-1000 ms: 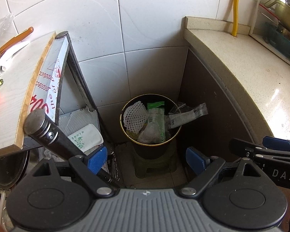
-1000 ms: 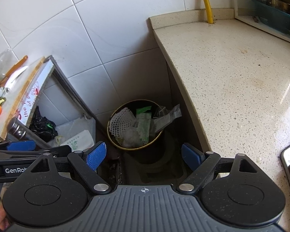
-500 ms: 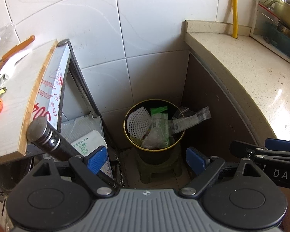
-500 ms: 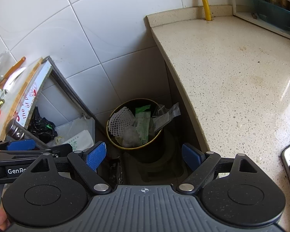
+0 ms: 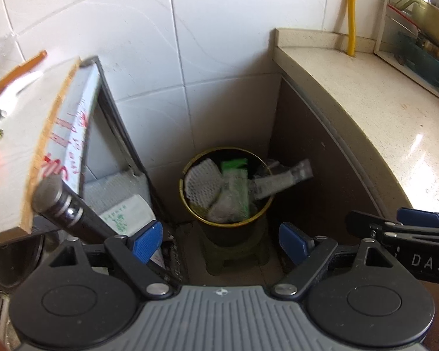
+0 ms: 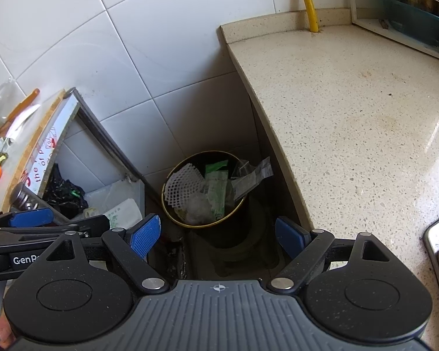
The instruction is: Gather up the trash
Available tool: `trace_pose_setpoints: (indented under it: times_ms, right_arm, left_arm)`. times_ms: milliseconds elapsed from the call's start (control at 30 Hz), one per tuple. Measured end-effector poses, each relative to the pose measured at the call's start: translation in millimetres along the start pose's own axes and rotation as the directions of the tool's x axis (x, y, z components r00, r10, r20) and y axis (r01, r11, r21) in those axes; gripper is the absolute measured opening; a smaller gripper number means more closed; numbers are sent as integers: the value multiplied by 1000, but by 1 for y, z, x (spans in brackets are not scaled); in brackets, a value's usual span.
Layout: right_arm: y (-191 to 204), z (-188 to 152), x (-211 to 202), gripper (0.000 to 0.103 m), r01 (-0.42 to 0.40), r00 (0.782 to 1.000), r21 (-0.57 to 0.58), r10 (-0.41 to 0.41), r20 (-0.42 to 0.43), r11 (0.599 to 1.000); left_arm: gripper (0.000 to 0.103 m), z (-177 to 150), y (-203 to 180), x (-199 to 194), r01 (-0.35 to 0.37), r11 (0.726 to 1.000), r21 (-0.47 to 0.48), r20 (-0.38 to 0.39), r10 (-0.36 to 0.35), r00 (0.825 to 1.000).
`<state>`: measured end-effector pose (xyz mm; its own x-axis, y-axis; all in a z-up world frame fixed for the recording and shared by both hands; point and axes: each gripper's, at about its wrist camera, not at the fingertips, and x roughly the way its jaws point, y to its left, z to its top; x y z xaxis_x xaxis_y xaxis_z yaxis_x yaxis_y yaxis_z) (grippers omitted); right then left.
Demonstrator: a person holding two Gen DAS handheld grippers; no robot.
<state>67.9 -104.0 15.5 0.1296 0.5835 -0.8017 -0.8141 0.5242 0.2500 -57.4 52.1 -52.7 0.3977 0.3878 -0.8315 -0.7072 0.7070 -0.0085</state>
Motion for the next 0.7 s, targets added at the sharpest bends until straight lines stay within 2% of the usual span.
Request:
trace_pose_setpoints:
  times_ms: [133,533,700]
  right_arm:
    - [-1,0,0,90,0,1000,4,0,-1,1000]
    - [1,4,1,90,-6,1000,9,6,11,1000]
    - [0,5,0,90,-8,1000,12,8,17,1000]
  left_arm:
    - [85,-1,2,1,17,999,-27,-4,-17,1000]
    - [86,-1,-5,-7,-46,999,5,96,46,994]
    - [86,-2,-8,-11,-78,996,32,154,72,985]
